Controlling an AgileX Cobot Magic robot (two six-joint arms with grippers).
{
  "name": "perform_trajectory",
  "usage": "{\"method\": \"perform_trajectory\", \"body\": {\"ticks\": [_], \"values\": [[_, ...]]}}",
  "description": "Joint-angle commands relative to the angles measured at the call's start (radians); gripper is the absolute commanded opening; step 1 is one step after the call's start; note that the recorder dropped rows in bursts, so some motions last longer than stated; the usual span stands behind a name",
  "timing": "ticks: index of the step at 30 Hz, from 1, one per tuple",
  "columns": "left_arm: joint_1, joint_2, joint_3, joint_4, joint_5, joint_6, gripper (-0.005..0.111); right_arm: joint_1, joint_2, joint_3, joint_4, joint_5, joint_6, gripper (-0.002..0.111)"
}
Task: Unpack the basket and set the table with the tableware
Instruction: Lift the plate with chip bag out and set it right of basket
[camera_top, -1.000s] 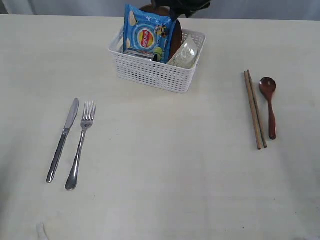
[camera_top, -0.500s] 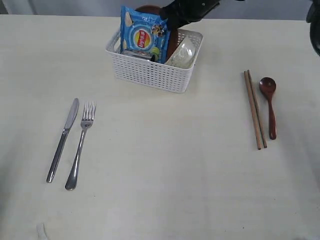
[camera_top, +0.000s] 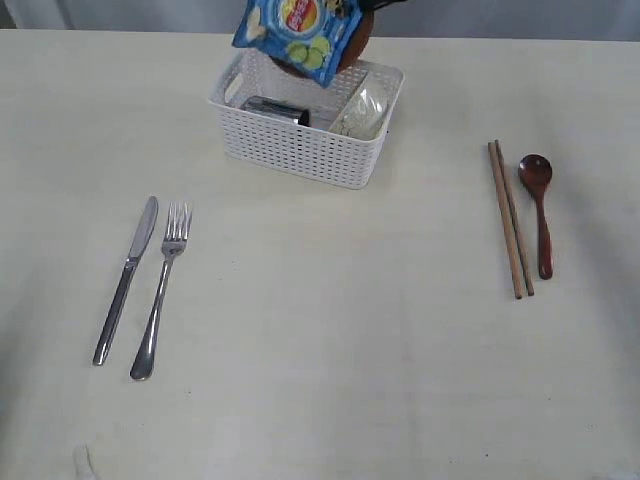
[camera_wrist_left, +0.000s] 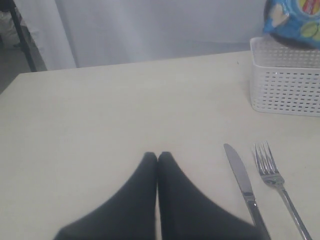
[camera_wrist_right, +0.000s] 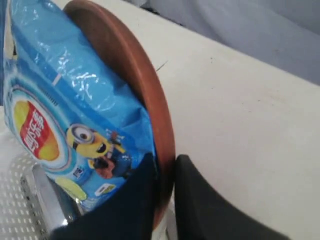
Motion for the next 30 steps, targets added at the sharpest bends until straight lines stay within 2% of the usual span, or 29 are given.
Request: {"method": "perform_trajectory", "body": {"ticks": [1,9,16,21,30], "values": [[-0.005,-0.002,0.002,-0.001,-0.001,-0.002,0.0,-0.067,-0.062,-0.008,0.042,-0.005,0.018,-0.001],[-0.005,-0.002,0.002,-0.001,-0.001,-0.002,0.0,-0.288,-0.015,-0.008,0.042,0.072,0.284,-0.001],[-0.005,-0.002,0.002,-0.001,-0.001,-0.002,0.0,-0.429,0.137,-0.008,0.072,0.194,0.409,-0.001],[-0.005,-0.002,0.002,-0.001,-0.001,-0.002,0.0,-0.468,0.206,-0.008,0.091,0.219,0.422,-0.001],[-0.005,-0.002,0.002,-0.001,-0.001,-0.002,0.0,-0.477,0.25,-0.008,0.091,0.232,0.452,0.0]]}}
